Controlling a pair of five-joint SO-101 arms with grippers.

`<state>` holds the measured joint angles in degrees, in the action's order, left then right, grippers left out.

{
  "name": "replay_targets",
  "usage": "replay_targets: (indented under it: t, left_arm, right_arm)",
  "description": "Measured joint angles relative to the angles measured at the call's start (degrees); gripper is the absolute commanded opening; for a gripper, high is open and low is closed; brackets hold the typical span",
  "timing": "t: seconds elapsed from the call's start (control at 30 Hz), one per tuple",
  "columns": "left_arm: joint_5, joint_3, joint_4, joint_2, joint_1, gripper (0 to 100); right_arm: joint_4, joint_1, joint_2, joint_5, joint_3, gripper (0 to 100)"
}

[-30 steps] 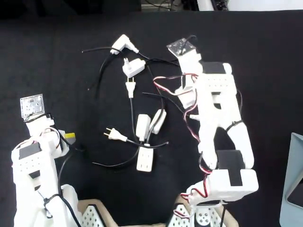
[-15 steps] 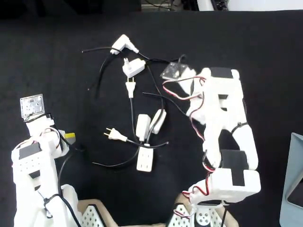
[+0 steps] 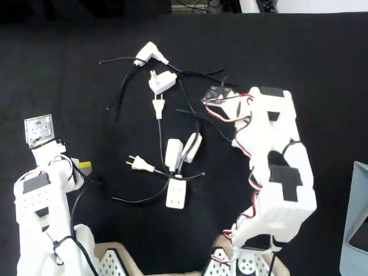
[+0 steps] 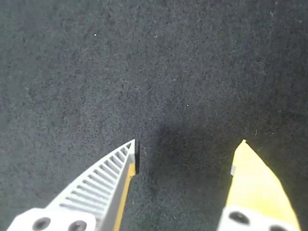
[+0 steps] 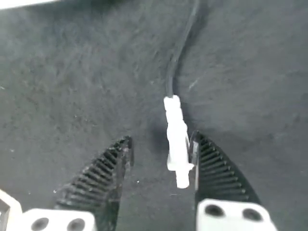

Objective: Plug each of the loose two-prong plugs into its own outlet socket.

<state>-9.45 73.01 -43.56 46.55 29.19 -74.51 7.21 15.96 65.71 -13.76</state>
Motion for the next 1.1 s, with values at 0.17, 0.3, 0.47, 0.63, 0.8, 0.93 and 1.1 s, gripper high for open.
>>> replay_targets:
  t: [0.17,0.3,0.47,0.63,0.8,0.93,1.1]
  left_arm:
    - [0.0,0.0,0.0,0.0,0.0,31]
    - [0.0,0.0,0.0,0.0,0.0,31]
    - [0.0,0.0,0.0,0.0,0.0,31]
    - [0.0,0.0,0.0,0.0,0.0,31]
    - [0.0,0.0,0.0,0.0,0.0,31]
    - [0.0,0.0,0.0,0.0,0.0,31]
    - [0.0,-0.26,0.0,0.0,0.0,31]
  right_arm:
    - [0.0,0.35,1.93,0.53,0.09,11.5]
    - [0.09,0.44,2.37,0.53,0.35,1.9]
    - [0.09,1.23,2.37,0.53,0.35,1.1]
    - [-3.08,1.58,-0.26,0.53,0.97,1.1]
    - [-9.05,0.88,-11.34,-4.48,1.85,1.1]
    - [-12.04,-2.64,-21.36,-14.15,1.85,1.1]
    - [-12.31,-10.64,-32.26,-28.84,-0.26,1.1]
